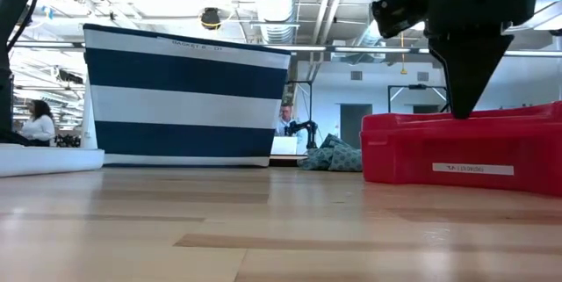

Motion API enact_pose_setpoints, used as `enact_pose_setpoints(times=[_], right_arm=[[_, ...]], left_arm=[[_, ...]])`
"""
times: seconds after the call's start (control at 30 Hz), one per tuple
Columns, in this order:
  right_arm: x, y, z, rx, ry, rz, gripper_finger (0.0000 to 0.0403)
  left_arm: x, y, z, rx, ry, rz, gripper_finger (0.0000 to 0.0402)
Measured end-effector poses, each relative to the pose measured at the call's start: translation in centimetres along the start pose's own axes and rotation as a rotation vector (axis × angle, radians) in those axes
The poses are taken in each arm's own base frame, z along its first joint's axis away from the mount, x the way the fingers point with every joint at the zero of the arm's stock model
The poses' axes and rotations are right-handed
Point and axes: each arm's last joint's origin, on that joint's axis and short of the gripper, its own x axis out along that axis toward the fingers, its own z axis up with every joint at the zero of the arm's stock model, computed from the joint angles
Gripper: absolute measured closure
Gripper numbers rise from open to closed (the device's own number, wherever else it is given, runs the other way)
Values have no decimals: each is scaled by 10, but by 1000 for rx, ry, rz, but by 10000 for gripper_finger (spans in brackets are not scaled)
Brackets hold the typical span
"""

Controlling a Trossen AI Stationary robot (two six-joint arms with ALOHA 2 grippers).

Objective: Pick & place medical supplies in basket/bin
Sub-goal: Put the red first aid kit into the blue bin

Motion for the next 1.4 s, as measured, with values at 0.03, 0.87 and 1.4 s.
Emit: enact_pose_setpoints(times=[0.03, 0.87, 1.4], right_arm=[[0, 0, 0, 4, -2, -2, 212], [23, -4, -6, 69, -1, -47, 212], [35, -4, -16, 89, 40, -55, 216]], left_arm=[[0, 0, -1, 3, 6, 0, 313], [-72, -40, -23, 198, -21, 7, 313], [-184, -92, -83, 91, -172, -263, 313]])
